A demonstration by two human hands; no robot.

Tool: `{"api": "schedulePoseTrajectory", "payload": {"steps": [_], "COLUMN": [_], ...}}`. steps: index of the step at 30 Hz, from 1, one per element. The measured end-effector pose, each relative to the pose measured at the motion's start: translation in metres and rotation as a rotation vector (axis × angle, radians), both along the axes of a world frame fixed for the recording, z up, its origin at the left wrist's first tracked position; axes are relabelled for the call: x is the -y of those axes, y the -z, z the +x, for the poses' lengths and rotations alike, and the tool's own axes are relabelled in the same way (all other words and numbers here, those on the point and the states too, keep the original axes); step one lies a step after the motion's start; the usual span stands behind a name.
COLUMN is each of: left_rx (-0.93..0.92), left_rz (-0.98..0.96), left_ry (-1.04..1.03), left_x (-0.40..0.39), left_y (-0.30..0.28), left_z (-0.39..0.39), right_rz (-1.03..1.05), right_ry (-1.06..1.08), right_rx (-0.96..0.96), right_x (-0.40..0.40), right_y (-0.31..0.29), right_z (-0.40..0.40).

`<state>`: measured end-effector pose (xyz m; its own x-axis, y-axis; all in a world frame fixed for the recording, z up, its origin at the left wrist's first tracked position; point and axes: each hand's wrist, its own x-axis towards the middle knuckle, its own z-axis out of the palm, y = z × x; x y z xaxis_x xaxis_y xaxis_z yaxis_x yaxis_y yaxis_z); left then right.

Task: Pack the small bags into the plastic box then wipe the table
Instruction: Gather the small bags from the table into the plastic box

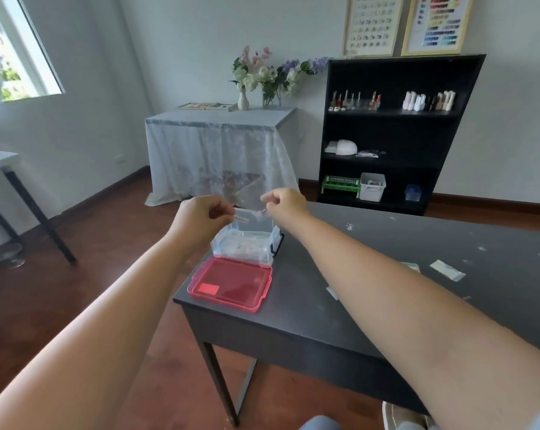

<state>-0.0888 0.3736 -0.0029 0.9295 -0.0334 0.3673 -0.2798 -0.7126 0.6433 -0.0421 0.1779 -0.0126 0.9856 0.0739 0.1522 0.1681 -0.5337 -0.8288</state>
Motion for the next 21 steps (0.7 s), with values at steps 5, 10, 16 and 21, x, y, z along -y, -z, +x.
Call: {"api": "schedulePoseTrajectory", "payload": {"steps": [5, 10, 16, 21], "left_rx": [0.025, -0.030, -0.149, -0.248], "left_rz": [0.048, 0.093, 0.138, 0.296], "left_ry": [0.030, 0.057, 0.112, 0.033], "left_x": [-0.012, -0.011, 0.009, 0.026], "left_y": [0.009, 0.014, 0.017, 0.020], "left_z": [0.007, 0.017, 0.031, 0.042], "right_rz": [-0.304, -0.440, -0.370, -0.266], "right_ry": [-0.140, -0.219, -0.138, -0.028], "right_rx": [0.046, -0.089, -0.011, 0.086], "right_x": [-0.011, -0.011, -0.006, 0.028], "right_y": [0.010, 0.018, 0.018, 0.009], "right_z": [0.009, 0.015, 0.009, -0.010]}}
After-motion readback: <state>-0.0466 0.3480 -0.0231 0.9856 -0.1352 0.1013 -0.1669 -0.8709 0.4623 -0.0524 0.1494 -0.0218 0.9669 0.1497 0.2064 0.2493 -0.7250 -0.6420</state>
